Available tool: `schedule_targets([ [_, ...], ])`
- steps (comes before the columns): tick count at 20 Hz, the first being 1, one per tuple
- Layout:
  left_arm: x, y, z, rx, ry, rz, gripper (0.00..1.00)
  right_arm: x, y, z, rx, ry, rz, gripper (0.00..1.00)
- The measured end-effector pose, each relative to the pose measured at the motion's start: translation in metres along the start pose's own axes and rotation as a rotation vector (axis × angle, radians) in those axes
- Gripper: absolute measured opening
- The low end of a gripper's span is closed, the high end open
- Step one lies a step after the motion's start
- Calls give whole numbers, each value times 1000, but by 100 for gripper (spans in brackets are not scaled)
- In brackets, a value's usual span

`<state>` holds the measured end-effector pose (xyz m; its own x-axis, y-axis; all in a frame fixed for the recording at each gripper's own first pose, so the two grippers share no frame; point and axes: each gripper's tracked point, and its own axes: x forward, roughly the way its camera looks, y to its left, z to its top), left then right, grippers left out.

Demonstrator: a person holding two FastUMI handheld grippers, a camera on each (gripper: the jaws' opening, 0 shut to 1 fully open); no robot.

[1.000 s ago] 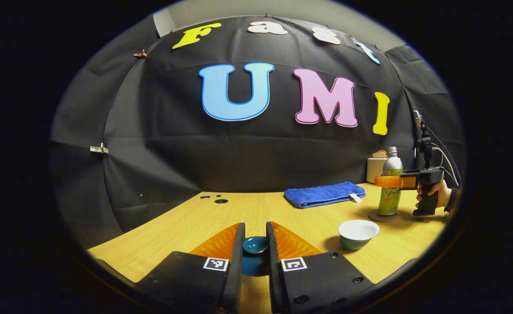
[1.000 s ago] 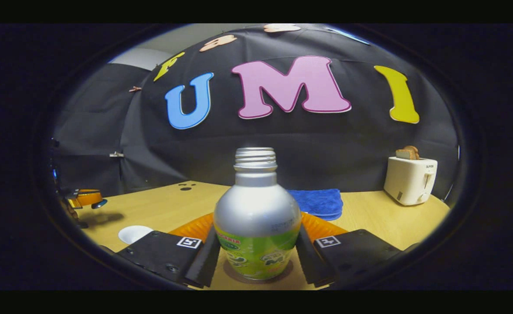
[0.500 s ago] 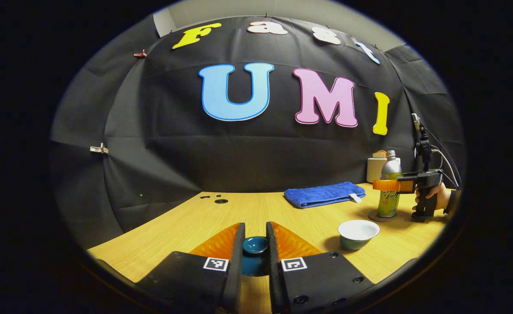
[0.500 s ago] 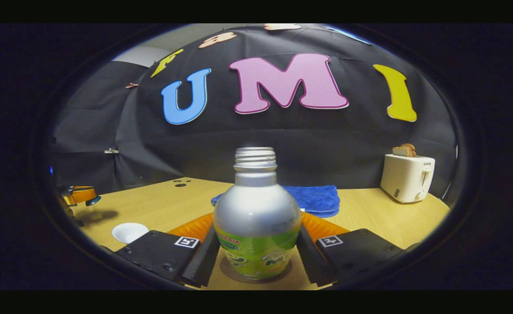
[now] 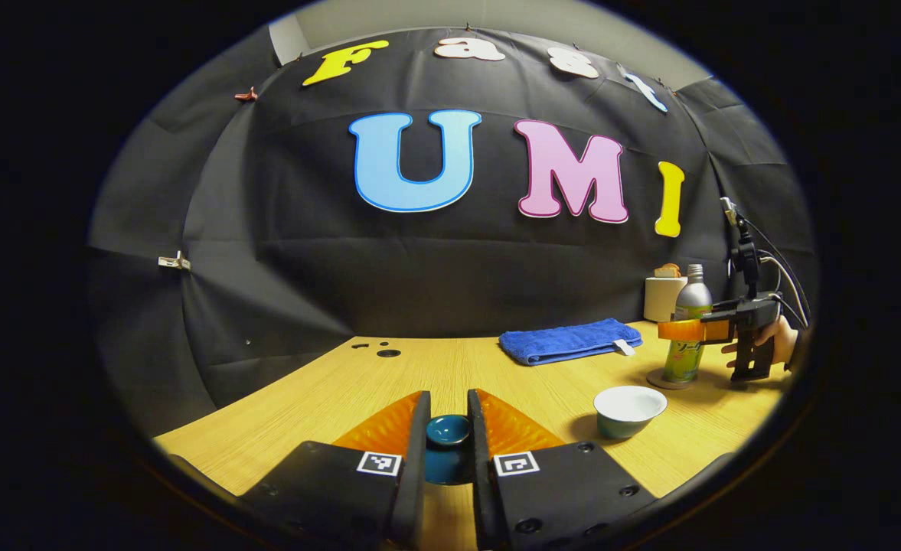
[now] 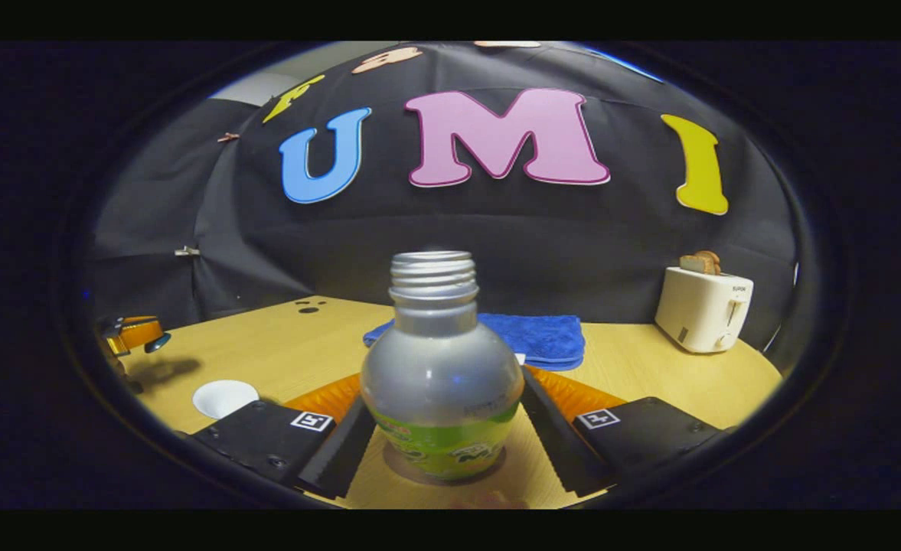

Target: Open the teacup lid with one hand, grasp the water bottle and pour water into the teacup with the other hand; after pouring, place the water bottle on the coaster and then close the teacup lid.

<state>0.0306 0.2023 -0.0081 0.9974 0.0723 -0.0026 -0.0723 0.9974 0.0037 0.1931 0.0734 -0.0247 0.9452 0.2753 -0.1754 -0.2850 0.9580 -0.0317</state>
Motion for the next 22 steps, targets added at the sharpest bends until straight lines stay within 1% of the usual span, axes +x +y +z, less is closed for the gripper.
schedule_targets([
  [1,0,0,0,0,0,1,33,-3,4,2,-1,-1,5,99],
  [2,1,0,-1,0,0,1,30,-7,8,4,-2,-2,12,99],
  [3,1,0,-1,0,0,1,30,-11,10,5,-6,-5,12,99],
  [5,1,0,0,0,0,2,30,-21,8,8,-24,-10,-6,100],
  [6,0,1,0,0,0,4,33,-25,7,7,-34,-13,-17,100],
  [7,0,0,0,0,1,6,33,-30,6,5,-42,-12,-25,99],
  [8,0,0,0,0,0,6,30,-35,4,1,-52,-5,-32,99],
  [9,0,1,0,-1,1,9,33,-41,1,-3,-63,5,-40,99],
  [10,0,1,-1,-2,2,14,30,-48,-1,-7,-68,14,-45,99],
  [11,-1,-1,0,-2,1,17,33,-56,-3,-10,-71,16,-48,98],
  [12,-3,-3,-1,-2,1,15,33,-64,-4,-10,-74,12,-51,96],
  [13,-5,-7,0,-2,0,7,33,-73,-7,-11,-86,6,-66,98],
  [14,-9,-13,-1,-1,-1,-4,30,-83,-15,-10,-98,0,-97,98],
  [15,-11,-20,0,0,-2,-16,32,-93,-21,-7,-99,-10,-119,98],
  [16,-10,-27,-1,0,-2,-27,32,-105,-23,-5,-86,-22,-130,98],
  [18,-8,-40,0,0,-4,-49,32,-126,-22,-2,-58,-46,-143,98],
  [19,-8,-47,0,0,-5,-63,30,-137,-20,-1,-52,-61,-149,98],
  [20,-7,-55,1,0,-5,-78,30,-146,-18,-2,-54,-75,-153,96],
  [21,-6,-63,1,2,-6,-94,30,-153,-15,-5,-58,-81,-154,98],
  [22,-4,-70,1,5,-6,-105,30,-159,-11,-8,-65,-81,-148,97],
])
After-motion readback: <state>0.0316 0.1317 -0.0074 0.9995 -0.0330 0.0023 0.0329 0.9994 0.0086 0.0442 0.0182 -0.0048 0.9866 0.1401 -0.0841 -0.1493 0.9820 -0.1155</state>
